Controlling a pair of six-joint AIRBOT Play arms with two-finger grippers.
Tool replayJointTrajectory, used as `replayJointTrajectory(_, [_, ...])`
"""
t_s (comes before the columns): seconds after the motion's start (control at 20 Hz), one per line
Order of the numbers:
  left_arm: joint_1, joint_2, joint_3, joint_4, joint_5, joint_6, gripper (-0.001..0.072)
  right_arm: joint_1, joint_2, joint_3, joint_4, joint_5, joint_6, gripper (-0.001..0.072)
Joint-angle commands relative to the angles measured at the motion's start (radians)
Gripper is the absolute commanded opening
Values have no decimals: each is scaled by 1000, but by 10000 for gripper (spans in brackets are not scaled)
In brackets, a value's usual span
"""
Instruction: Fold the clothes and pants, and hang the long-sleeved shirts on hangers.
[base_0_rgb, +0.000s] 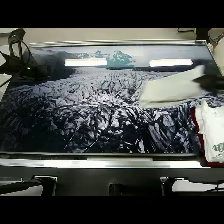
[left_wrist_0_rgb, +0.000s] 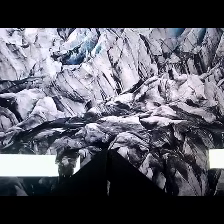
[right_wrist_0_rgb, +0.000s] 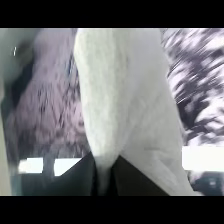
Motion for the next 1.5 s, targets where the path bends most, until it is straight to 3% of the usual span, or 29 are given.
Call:
replayJointTrajectory(0.0, [-1, 1, 1, -1, 3, 3, 26, -212, 57, 120, -31, 10, 114, 40])
replayJointTrajectory(0.4, [-33, 1, 1, -1, 3, 38, 26, -511, 117, 165, -38, 103, 282, 40])
replayJointTrajectory(0.6, [-60, 1, 1, -1, 32, 38, 26, -608, 129, 165, -83, 304, 351, 40])
replayJointTrajectory(0.7, [-71, 1, 1, -1, 68, 37, 26, -604, 130, 161, -209, 402, 346, 41])
replayJointTrajectory(1.1, [-76, 1, 1, -1, 58, 37, 26, -547, 177, -177, -722, 389, 309, 41])
replayJointTrajectory(1.3, [-75, 0, 1, -1, 59, 37, 26, -548, 178, -343, -763, 233, 299, 41])
replayJointTrajectory(1.45, [-75, 0, 1, -1, 60, 37, 27, -548, 177, -379, -808, 200, 288, 42])
